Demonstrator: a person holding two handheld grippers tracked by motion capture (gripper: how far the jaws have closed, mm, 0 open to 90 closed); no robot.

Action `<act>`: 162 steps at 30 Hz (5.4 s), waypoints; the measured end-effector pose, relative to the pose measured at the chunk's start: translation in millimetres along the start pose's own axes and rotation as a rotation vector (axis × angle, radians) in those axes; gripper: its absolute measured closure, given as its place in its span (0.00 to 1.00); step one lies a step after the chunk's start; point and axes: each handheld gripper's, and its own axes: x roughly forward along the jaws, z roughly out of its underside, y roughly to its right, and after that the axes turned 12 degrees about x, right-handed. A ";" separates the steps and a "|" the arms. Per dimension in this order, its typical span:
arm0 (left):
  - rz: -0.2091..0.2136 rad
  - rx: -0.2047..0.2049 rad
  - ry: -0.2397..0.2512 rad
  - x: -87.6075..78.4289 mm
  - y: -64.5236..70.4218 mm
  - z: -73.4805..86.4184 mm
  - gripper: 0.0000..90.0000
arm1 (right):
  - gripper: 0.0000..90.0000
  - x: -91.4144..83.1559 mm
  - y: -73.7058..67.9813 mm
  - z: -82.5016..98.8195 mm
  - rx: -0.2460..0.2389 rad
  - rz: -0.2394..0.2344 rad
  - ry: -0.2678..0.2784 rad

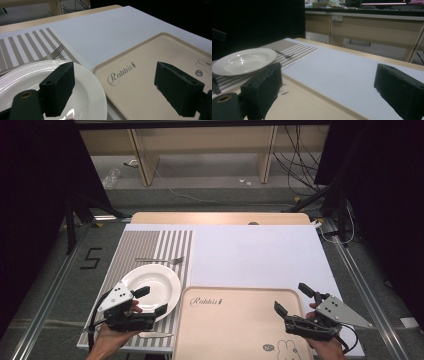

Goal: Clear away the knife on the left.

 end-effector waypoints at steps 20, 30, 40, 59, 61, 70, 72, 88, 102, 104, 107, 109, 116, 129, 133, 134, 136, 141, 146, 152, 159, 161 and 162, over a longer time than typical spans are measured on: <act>0.035 0.090 -0.268 -20.7 -12.2 14.7 0.19 | 0.10 1.3 0.1 0.8 0.003 -0.006 -0.011; 0.014 0.123 -0.405 -42.9 -20.3 28.8 0.20 | 0.10 1.7 -0.1 1.1 0.000 -0.008 -0.016; 0.017 0.119 -0.506 -43.9 -29.4 43.6 0.20 | 0.10 1.6 0.5 0.9 0.000 -0.009 -0.022; 0.049 0.115 -0.681 -29.0 -48.1 72.3 0.24 | 0.10 2.9 2.0 1.3 0.003 -0.018 -0.030; 0.057 0.121 -0.694 -26.6 -49.2 73.1 0.25 | 0.10 3.0 2.0 1.3 0.004 -0.021 -0.028; 0.105 0.143 -0.745 -16.7 -51.4 76.1 0.30 | 0.10 3.0 2.1 1.4 0.000 -0.021 -0.031; 0.104 0.153 -0.753 -14.0 -52.3 76.7 0.31 | 0.10 3.4 2.2 1.4 -0.001 -0.022 -0.033; 0.160 0.196 -0.805 1.1 -51.8 74.1 0.44 | 0.11 3.5 1.5 1.6 -0.004 -0.032 -0.042; 0.196 0.238 -0.898 8.8 -48.8 66.5 0.60 | 0.11 3.6 1.1 1.9 -0.005 -0.040 -0.051; 0.205 0.259 -0.907 10.2 -45.4 65.3 0.66 | 0.12 4.0 0.7 2.2 -0.008 -0.042 -0.055; 0.219 0.294 -0.918 11.6 -42.2 64.0 0.69 | 0.12 4.1 0.5 2.3 -0.009 -0.043 -0.057; 0.226 0.308 -0.924 12.7 -41.5 63.3 0.71 | 0.13 3.9 0.4 2.2 -0.010 -0.045 -0.058; 0.243 0.393 -0.915 11.6 -33.6 63.2 0.78 | 0.14 4.0 0.2 2.4 -0.012 -0.047 -0.061; 0.257 0.487 -0.896 8.5 -26.5 64.1 0.87 | 0.16 2.7 0.3 2.2 -0.017 -0.043 -0.048; 0.253 0.487 -0.898 8.3 -25.3 63.7 0.88 | 0.17 3.0 0.4 2.3 -0.017 -0.043 -0.049; 0.263 0.502 -0.906 8.4 -25.6 62.9 0.88 | 0.17 3.0 0.4 2.2 -0.016 -0.042 -0.049; 0.265 0.496 -0.910 8.5 -25.3 62.8 0.88 | 0.17 2.9 0.6 2.3 -0.017 -0.041 -0.050; 0.285 0.482 -0.925 6.0 -25.0 62.7 0.88 | 0.17 3.0 0.9 2.3 -0.016 -0.040 -0.054; 0.272 0.469 -0.931 1.9 -23.0 64.4 0.88 | 0.17 4.0 0.5 3.0 -0.019 -0.044 -0.053; 0.282 0.475 -0.928 -3.8 -19.0 62.1 0.88 | 0.17 3.9 0.3 3.1 -0.016 -0.044 -0.061; 0.292 0.481 -0.914 -7.3 -13.9 58.2 0.88 | 0.17 5.2 -0.4 3.7 -0.024 -0.049 -0.066; 0.290 0.475 -0.916 -8.1 -12.3 56.7 0.88 | 0.17 5.3 -0.2 3.7 -0.024 -0.050 -0.067; 0.288 0.478 -0.912 -9.1 -11.5 55.5 0.88 | 0.17 5.4 0.0 3.7 -0.023 -0.050 -0.067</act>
